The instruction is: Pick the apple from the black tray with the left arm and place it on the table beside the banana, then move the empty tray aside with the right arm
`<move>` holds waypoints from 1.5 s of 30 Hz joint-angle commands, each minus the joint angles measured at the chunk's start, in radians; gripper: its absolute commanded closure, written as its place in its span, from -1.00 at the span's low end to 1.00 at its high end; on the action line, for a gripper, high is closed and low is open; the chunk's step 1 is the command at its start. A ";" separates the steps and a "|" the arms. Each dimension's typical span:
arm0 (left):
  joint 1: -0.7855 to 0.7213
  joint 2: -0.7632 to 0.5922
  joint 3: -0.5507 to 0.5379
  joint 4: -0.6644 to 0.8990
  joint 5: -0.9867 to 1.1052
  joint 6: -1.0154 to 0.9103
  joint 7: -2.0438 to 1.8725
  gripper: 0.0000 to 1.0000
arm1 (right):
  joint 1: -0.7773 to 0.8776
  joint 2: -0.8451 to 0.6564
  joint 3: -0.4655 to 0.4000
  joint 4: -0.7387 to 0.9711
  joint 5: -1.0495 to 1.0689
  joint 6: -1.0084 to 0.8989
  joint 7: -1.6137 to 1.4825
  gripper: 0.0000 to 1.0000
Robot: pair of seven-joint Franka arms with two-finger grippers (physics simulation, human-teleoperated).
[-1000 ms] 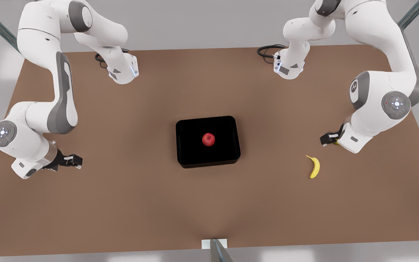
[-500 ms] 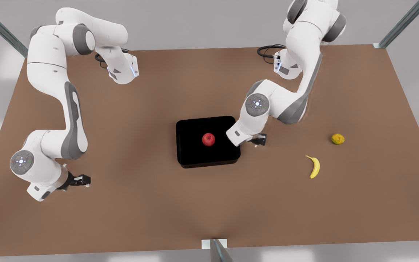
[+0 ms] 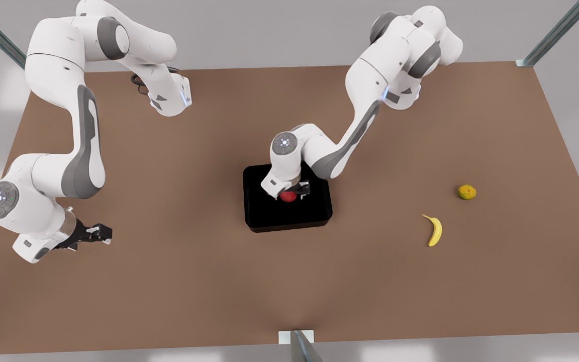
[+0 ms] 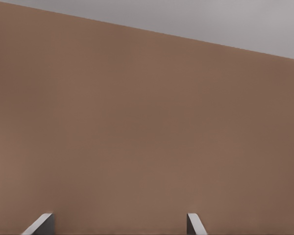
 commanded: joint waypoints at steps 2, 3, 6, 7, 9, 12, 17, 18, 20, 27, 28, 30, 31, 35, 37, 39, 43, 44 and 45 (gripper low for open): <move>-0.026 -0.004 0.000 -0.062 0.048 0.055 -0.397 -1.00 | 0.000 -0.001 0.000 0.001 0.001 -0.013 -0.019 -1.00; -0.026 -0.007 0.000 -0.074 0.054 0.056 -0.400 -1.00 | 0.000 -0.001 0.000 0.001 0.001 -0.013 -0.019 -1.00; -0.026 0.000 0.000 -0.105 0.054 0.117 -0.405 -1.00 | 0.000 0.000 0.002 0.001 0.001 -0.012 -0.019 -1.00; -0.024 0.002 0.000 -0.108 0.055 0.127 -0.405 -1.00 | 0.000 0.000 0.002 0.001 0.001 -0.012 -0.019 -1.00; -0.024 0.004 0.001 -0.120 0.055 0.134 -0.402 -1.00 | 0.000 0.000 0.002 0.001 0.001 -0.012 -0.019 -1.00; -0.024 0.004 0.001 -0.120 0.057 0.134 -0.402 -1.00 | 0.000 0.000 0.002 0.001 0.001 -0.012 -0.019 -1.00; -0.037 0.007 0.001 -0.137 0.077 0.133 -0.406 -1.00 | 0.000 0.000 0.002 0.001 0.001 -0.012 -0.019 -1.00; -0.050 0.008 0.001 -0.140 0.078 0.133 -0.411 -1.00 | 0.000 0.000 0.002 0.001 0.001 -0.012 -0.019 -1.00; -0.060 0.017 0.001 -0.142 0.088 0.134 -0.422 -1.00 | 0.000 0.000 0.002 0.001 0.000 -0.012 -0.018 -1.00; -0.058 0.069 0.001 -0.140 0.123 0.176 -0.440 -1.00 | 0.000 0.000 0.002 0.001 0.000 -0.012 -0.019 -1.00; -0.058 0.079 0.003 -0.143 0.144 0.176 -0.440 -1.00 | 0.000 0.000 0.002 0.001 0.000 -0.012 -0.018 -1.00; -0.058 0.074 0.003 -0.168 0.169 0.182 -0.440 -1.00 | 0.000 0.000 0.002 0.001 0.000 -0.012 -0.019 -1.00; -0.057 0.068 0.004 -0.188 0.171 0.200 -0.440 -1.00 | 0.000 0.000 0.002 0.001 0.000 -0.012 -0.018 -1.00; -0.058 0.068 0.004 -0.193 0.171 0.199 -0.465 -0.50 | 0.000 0.000 0.002 0.001 0.000 -0.012 -0.018 -1.00; -0.058 0.066 0.004 -0.193 0.171 0.194 -0.466 -0.39 | 0.000 0.000 0.003 0.001 0.000 -0.012 -0.018 -1.00; -0.058 0.060 0.004 -0.193 0.172 0.185 -0.465 -0.39 | 0.000 0.000 0.003 0.001 0.000 -0.012 -0.018 -1.00; -0.001 -0.068 0.000 -0.194 0.116 -0.028 -0.253 -0.40 | 0.000 0.000 0.003 0.001 0.000 -0.012 -0.018 -1.00; 0.032 -0.121 -0.002 -0.203 0.072 -0.086 -0.150 -0.40 | 0.000 0.000 0.003 0.001 0.000 -0.012 -0.019 -1.00; 0.081 -0.215 -0.002 -0.303 0.039 -0.080 -0.040 -0.40 | 0.000 0.000 0.003 0.001 0.000 -0.012 -0.018 -1.00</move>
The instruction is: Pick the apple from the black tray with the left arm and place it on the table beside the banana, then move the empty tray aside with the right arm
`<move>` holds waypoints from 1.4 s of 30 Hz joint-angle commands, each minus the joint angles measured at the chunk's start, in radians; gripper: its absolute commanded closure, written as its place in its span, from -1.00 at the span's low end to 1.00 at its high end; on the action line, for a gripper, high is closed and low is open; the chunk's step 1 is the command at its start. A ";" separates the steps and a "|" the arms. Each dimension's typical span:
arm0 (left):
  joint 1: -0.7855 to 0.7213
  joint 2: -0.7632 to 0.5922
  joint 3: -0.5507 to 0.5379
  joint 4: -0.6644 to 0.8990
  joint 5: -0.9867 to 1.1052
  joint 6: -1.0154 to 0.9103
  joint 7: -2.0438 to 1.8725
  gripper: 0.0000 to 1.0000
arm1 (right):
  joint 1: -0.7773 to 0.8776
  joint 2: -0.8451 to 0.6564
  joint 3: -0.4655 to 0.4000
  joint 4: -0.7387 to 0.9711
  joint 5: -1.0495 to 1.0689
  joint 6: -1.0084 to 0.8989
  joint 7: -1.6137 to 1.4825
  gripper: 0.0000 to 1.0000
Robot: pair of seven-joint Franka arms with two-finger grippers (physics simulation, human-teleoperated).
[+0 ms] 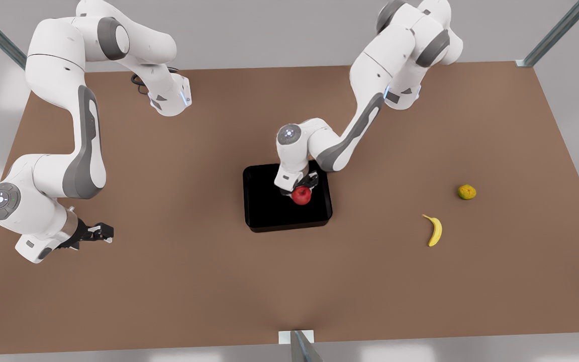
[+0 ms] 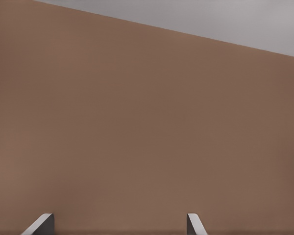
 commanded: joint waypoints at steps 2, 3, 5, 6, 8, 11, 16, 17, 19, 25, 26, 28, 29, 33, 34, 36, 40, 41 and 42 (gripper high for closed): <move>0.159 -0.271 0.001 -0.370 -0.085 0.093 0.478 -0.40 | 0.012 -0.021 0.055 0.002 0.001 -0.112 0.004 -1.00; 0.211 -0.317 0.002 -0.441 -0.114 0.144 0.570 -0.40 | 0.018 -0.058 0.081 0.008 0.001 -0.184 0.063 -1.00; 0.383 -0.321 0.005 -0.452 -0.190 0.152 0.898 -0.40 | 0.018 -0.112 0.244 0.014 -0.005 -0.353 0.292 -1.00; 0.423 -0.289 0.007 -0.452 -0.194 0.190 0.961 -0.40 | 0.018 -0.116 0.282 0.034 -0.002 -0.396 0.414 -1.00; 0.437 -0.170 0.012 -0.452 -0.186 0.336 0.960 -0.40 | 0.020 -0.116 0.348 0.048 -0.007 -0.444 0.485 -1.00; 0.443 -0.087 0.027 -0.450 -0.178 0.445 0.960 -0.41 | 0.193 -0.072 0.364 0.045 -0.004 -0.473 0.791 -1.00; 0.443 -0.075 0.061 -0.453 -0.134 0.454 0.954 -1.00 | 0.238 0.023 0.367 0.047 0.107 -0.321 1.137 -1.00; 0.443 -0.080 0.062 -0.453 -0.134 0.451 0.952 -1.00 | 0.244 0.040 0.367 0.047 0.113 -0.296 1.177 -1.00; 0.443 -0.093 0.067 -0.452 -0.134 0.439 0.952 -1.00 | 0.270 0.081 0.367 0.045 0.116 -0.263 1.235 -1.00; 0.443 -0.221 0.111 -0.374 -0.118 0.174 1.076 -1.00 | 0.265 0.183 0.365 0.008 0.133 -0.158 1.111 -1.00; 0.449 -0.248 0.120 -0.369 -0.121 0.135 1.135 -1.00 | 0.268 0.198 0.367 0.008 0.131 -0.157 1.099 -1.00; 0.464 -0.377 0.131 -0.233 -0.288 -0.116 1.188 -1.00 | 0.282 0.221 0.367 0.010 0.116 -0.155 1.058 -1.00; 0.471 -0.379 0.142 -0.030 -0.319 -0.340 1.196 -1.00 | 0.285 0.226 0.367 0.008 0.105 -0.120 1.054 -1.00; 0.520 -0.270 0.142 0.243 -0.329 -0.512 1.308 -1.00 | 0.288 0.293 0.359 0.008 0.064 -0.060 0.998 -1.00; 0.530 -0.268 0.140 0.243 -0.327 -0.512 1.310 -1.00 | 0.287 0.304 0.359 0.007 0.024 -0.040 0.987 -1.00; 0.530 -0.267 0.139 0.242 -0.327 -0.511 1.307 -1.00 | 0.273 0.305 0.359 -0.006 0.024 -0.037 0.918 -1.00; 0.529 -0.262 0.137 0.238 -0.315 -0.506 1.303 -1.00 | 0.298 0.333 0.360 -0.036 0.024 0.009 0.849 -1.00; 0.529 -0.262 0.137 0.238 -0.313 -0.506 1.302 -1.00 | 0.299 0.335 0.362 -0.039 0.024 0.009 0.846 -1.00; 0.527 -0.262 0.137 0.238 -0.313 -0.506 1.302 -1.00 | 0.299 0.333 0.365 -0.056 0.028 0.009 0.812 -1.00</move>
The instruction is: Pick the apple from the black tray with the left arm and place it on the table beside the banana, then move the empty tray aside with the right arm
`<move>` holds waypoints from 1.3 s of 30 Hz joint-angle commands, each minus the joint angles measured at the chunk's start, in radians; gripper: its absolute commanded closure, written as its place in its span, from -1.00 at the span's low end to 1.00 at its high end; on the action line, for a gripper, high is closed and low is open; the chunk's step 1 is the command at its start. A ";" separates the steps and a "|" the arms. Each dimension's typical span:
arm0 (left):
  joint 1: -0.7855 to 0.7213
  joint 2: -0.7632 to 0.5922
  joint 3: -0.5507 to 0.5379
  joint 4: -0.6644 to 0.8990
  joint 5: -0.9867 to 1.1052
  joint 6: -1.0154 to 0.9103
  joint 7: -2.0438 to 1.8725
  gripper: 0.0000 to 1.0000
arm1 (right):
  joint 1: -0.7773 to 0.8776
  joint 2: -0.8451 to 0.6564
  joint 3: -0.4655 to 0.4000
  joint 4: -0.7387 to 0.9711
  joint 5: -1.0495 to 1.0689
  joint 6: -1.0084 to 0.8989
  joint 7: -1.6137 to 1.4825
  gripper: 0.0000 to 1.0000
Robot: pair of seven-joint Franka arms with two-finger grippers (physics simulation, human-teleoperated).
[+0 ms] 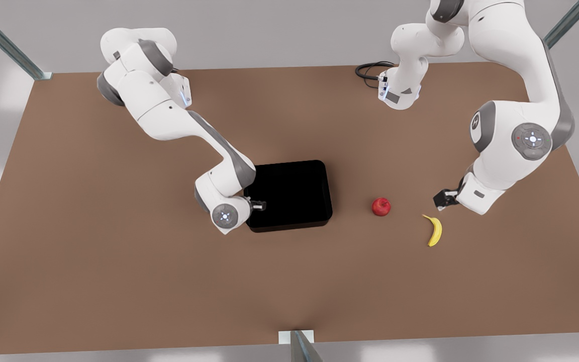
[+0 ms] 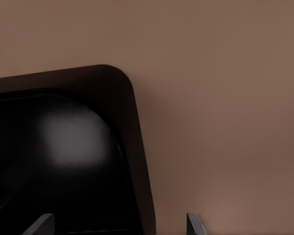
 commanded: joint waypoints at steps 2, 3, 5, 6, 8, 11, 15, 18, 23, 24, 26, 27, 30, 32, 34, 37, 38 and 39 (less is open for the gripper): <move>-0.002 0.001 0.000 0.001 0.003 -0.070 0.235 -1.00 | 0.004 0.005 0.003 -0.010 -0.002 0.044 -0.039 -0.99; 0.001 0.001 0.000 0.001 0.005 -0.070 0.235 -1.00 | 0.001 0.008 0.003 -0.012 -0.002 0.044 -0.056 -0.98; -0.002 0.001 0.000 0.002 0.005 -0.070 0.235 -1.00 | -0.001 0.016 0.003 -0.010 0.000 0.058 -0.067 -0.90; 0.001 0.001 0.000 -0.001 0.005 -0.070 0.235 -1.00 | -0.001 0.022 0.002 -0.010 0.000 0.059 -0.072 -0.90; 0.003 0.001 0.000 -0.002 0.005 -0.070 0.235 -1.00 | -0.004 0.024 0.002 -0.010 0.000 0.059 -0.072 -0.73; 0.003 0.001 0.000 -0.004 0.005 -0.073 0.237 -1.00 | -0.007 0.024 0.000 -0.009 0.001 0.061 -0.079 -0.26; 0.003 0.001 0.000 -0.004 0.005 -0.073 0.237 -1.00 | -0.009 0.024 -0.002 -0.009 0.004 0.059 -0.078 0.28; 0.001 0.001 0.000 -0.004 0.005 -0.073 0.235 -1.00 | -0.009 0.024 -0.002 -0.009 0.004 0.059 -0.079 0.48; -0.003 0.001 0.000 -0.004 0.026 -0.073 0.234 -1.00 | -0.010 0.021 -0.003 -0.006 0.004 0.048 -0.082 0.55; -0.003 0.001 0.000 -0.004 0.028 -0.073 0.234 -1.00 | -0.012 0.014 -0.002 -0.003 0.001 0.045 -0.084 0.57; -0.003 0.001 0.000 -0.004 0.028 -0.073 0.234 -1.00 | -0.055 0.013 0.031 -0.001 0.001 0.042 -0.104 0.63; -0.003 0.001 0.000 -0.004 0.028 -0.073 0.234 -1.00 | -0.064 0.008 0.040 0.001 0.001 0.030 -0.105 0.64; -0.005 0.001 -0.002 -0.007 0.028 -0.073 0.232 -1.00 | -0.067 -0.019 0.038 0.002 0.001 -0.021 -0.110 0.69; -0.003 0.001 0.000 -0.006 0.028 -0.073 0.232 -1.00 | -0.067 -0.042 0.037 0.014 0.001 -0.071 -0.110 0.73; -0.005 0.001 0.000 -0.006 0.028 -0.073 0.232 -1.00 | -0.082 -0.061 0.038 0.024 0.001 -0.117 -0.112 0.73; -0.005 0.001 -0.002 -0.007 0.028 -0.073 0.232 -1.00 | -0.234 -0.076 0.169 0.024 -0.007 -0.206 -0.112 0.75; -0.005 0.001 -0.002 -0.007 0.028 -0.073 0.232 -1.00 | -0.245 -0.090 0.172 0.027 -0.008 -0.229 -0.113 0.75; -0.005 0.001 0.000 -0.006 0.028 -0.073 0.232 -1.00 | -0.246 -0.101 0.169 0.051 -0.010 -0.283 -0.113 0.77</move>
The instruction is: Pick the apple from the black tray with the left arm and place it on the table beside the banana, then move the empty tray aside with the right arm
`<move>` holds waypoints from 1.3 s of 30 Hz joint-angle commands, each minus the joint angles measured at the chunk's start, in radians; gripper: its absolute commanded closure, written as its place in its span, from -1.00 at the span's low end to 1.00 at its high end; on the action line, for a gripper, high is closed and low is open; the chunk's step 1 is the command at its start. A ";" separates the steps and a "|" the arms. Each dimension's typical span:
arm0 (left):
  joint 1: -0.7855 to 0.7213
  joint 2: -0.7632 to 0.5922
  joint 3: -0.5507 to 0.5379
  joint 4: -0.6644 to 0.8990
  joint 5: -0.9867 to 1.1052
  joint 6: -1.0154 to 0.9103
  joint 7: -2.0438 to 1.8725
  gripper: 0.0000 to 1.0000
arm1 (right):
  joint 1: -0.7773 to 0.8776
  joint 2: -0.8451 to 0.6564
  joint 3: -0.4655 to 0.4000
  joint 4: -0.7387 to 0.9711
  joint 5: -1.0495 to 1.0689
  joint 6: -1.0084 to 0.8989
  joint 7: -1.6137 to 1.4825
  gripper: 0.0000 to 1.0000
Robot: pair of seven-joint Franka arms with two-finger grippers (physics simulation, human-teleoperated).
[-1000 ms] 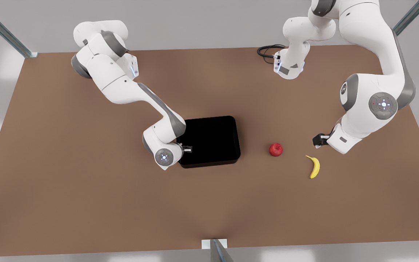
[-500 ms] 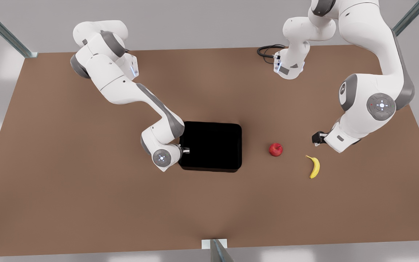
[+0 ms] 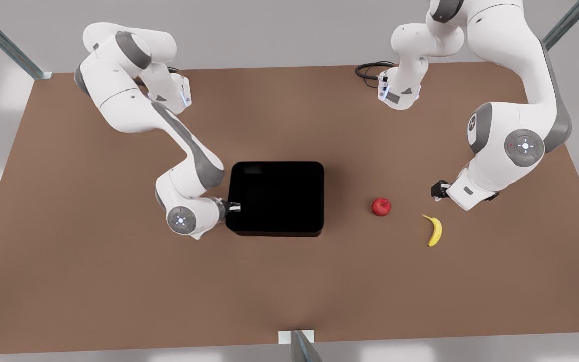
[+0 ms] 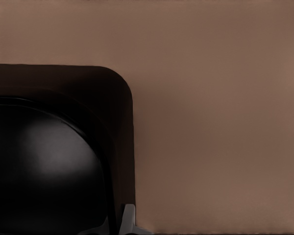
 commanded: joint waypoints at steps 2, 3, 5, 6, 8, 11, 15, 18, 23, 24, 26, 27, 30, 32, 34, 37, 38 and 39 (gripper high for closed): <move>0.000 -0.001 -0.001 0.000 0.001 -0.001 0.025 -1.00 | -0.048 -0.021 0.013 0.010 -0.034 -0.159 -0.040 0.77; 0.000 -0.001 -0.001 0.000 0.001 -0.001 0.025 -1.00 | -0.054 -0.041 0.002 0.010 -0.061 -0.182 -0.094 0.77; 0.000 -0.001 -0.001 0.000 0.004 -0.001 0.025 -1.00 | -0.134 -0.058 0.004 0.010 -0.138 -0.216 -0.242 0.78; 0.000 -0.001 -0.001 0.000 0.004 -0.001 0.025 -1.00 | -0.147 -0.064 0.002 0.010 -0.178 -0.220 -0.281 0.78; 0.000 -0.001 -0.001 0.000 0.004 -0.001 0.025 -1.00 | -0.149 -0.086 -0.053 0.010 -0.187 -0.226 -0.391 0.79; 0.000 -0.001 -0.001 0.000 0.004 -0.001 0.025 -1.00 | -0.152 -0.086 -0.159 0.010 -0.186 -0.226 -0.592 0.79; -0.002 -0.001 -0.001 -0.001 0.004 -0.001 0.023 -1.00 | -0.157 -0.128 -0.243 0.012 -0.184 -0.256 -0.746 0.79; -0.002 -0.001 -0.001 -0.003 0.004 -0.002 0.023 -1.00 | -0.157 -0.145 -0.274 0.047 -0.183 -0.285 -0.805 0.79; -0.002 0.000 -0.001 -0.001 0.004 -0.002 0.023 -1.00 | -0.155 -0.162 -0.372 0.056 -0.183 -0.291 -0.937 0.79; -0.002 -0.001 -0.001 -0.003 0.004 -0.002 0.023 -1.00 | -0.155 -0.162 -0.380 0.054 -0.183 -0.289 -0.947 0.79; -0.002 -0.001 -0.001 -0.003 0.004 -0.002 0.023 -1.00 | -0.155 -0.162 -0.397 0.054 -0.183 -0.283 -0.962 0.79; -0.002 -0.001 -0.001 -0.003 0.004 -0.002 0.023 -1.00 | -0.155 -0.159 -0.398 0.054 -0.181 -0.274 -0.962 0.79; -0.002 0.000 -0.001 -0.003 0.004 -0.002 0.023 -1.00 | -0.154 -0.125 -0.408 0.053 -0.184 -0.225 -0.957 0.79; -0.002 -0.001 -0.001 -0.003 0.004 -0.002 0.023 -1.00 | -0.152 -0.090 -0.421 0.053 -0.187 -0.187 -0.953 0.79; -0.003 -0.001 -0.001 -0.005 0.004 -0.004 0.022 -1.00 | -0.150 -0.064 -0.431 0.051 -0.189 -0.156 -0.953 0.78; -0.005 0.000 -0.001 -0.005 0.004 -0.004 0.023 -1.00 | -0.144 -0.058 -0.443 0.051 -0.189 -0.139 -0.953 0.32; -0.003 -0.001 -0.003 -0.005 0.004 -0.004 0.022 -1.00 | -0.144 -0.058 -0.443 0.051 -0.187 -0.139 -0.948 -0.55; -0.005 0.000 -0.001 -0.005 0.004 -0.004 0.023 -1.00 | -0.140 -0.059 -0.446 0.053 -0.187 -0.141 -0.944 -0.81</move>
